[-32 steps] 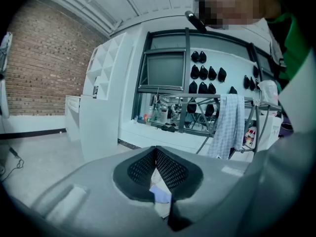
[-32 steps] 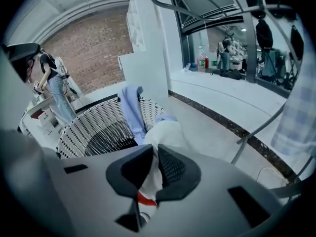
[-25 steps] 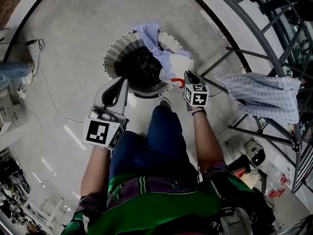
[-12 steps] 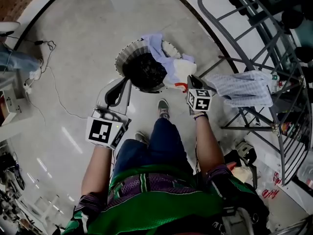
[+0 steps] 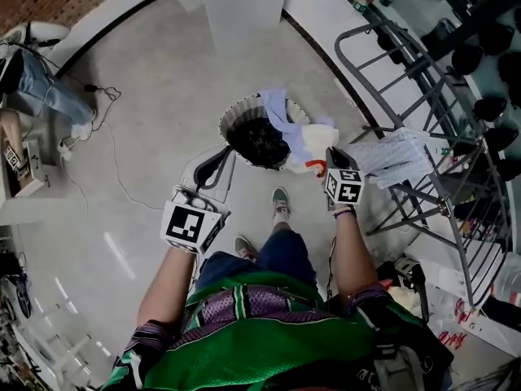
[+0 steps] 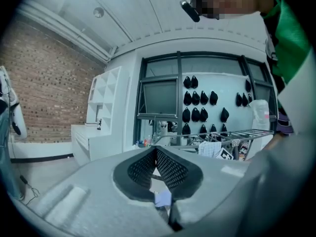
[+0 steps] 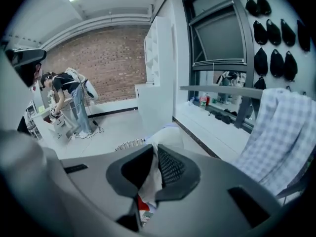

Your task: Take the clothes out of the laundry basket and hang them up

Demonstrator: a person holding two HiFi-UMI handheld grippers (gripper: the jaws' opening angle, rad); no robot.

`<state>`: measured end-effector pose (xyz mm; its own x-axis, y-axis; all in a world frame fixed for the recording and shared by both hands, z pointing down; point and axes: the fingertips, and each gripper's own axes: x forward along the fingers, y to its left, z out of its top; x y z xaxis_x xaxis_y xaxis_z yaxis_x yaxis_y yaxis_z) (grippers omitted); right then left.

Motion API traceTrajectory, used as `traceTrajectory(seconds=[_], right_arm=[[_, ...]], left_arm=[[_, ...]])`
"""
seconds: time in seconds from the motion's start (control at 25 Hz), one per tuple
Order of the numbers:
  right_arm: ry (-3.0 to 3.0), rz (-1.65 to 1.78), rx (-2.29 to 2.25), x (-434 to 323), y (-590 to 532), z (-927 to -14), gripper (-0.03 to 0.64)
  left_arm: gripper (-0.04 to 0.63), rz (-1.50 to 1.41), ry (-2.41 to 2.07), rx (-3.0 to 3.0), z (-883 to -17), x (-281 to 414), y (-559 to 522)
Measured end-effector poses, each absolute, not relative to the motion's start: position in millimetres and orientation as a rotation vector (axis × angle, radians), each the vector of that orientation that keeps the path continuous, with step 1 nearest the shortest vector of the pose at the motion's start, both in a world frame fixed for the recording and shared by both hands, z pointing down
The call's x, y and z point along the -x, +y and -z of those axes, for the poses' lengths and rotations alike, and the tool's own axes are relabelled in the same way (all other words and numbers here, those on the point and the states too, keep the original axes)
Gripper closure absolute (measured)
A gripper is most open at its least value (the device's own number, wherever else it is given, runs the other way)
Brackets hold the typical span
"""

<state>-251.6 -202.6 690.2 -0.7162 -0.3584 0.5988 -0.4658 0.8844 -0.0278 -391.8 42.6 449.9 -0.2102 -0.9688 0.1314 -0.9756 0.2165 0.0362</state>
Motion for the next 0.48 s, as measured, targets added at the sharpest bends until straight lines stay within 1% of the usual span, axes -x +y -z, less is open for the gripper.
traceTrajectory(seconds=[0.28, 0.48], right_arm=[[-2.518, -0.181, -0.614, 239, -166, -611, 0.589], [-2.586, -0.156, -0.637, 223, -150, -559, 0.589]], left_arm=[[0.578, -0.057, -2.378, -1.933, -403, 381, 91], [0.578, -0.021, -2.395, -1.979, -373, 369, 100]])
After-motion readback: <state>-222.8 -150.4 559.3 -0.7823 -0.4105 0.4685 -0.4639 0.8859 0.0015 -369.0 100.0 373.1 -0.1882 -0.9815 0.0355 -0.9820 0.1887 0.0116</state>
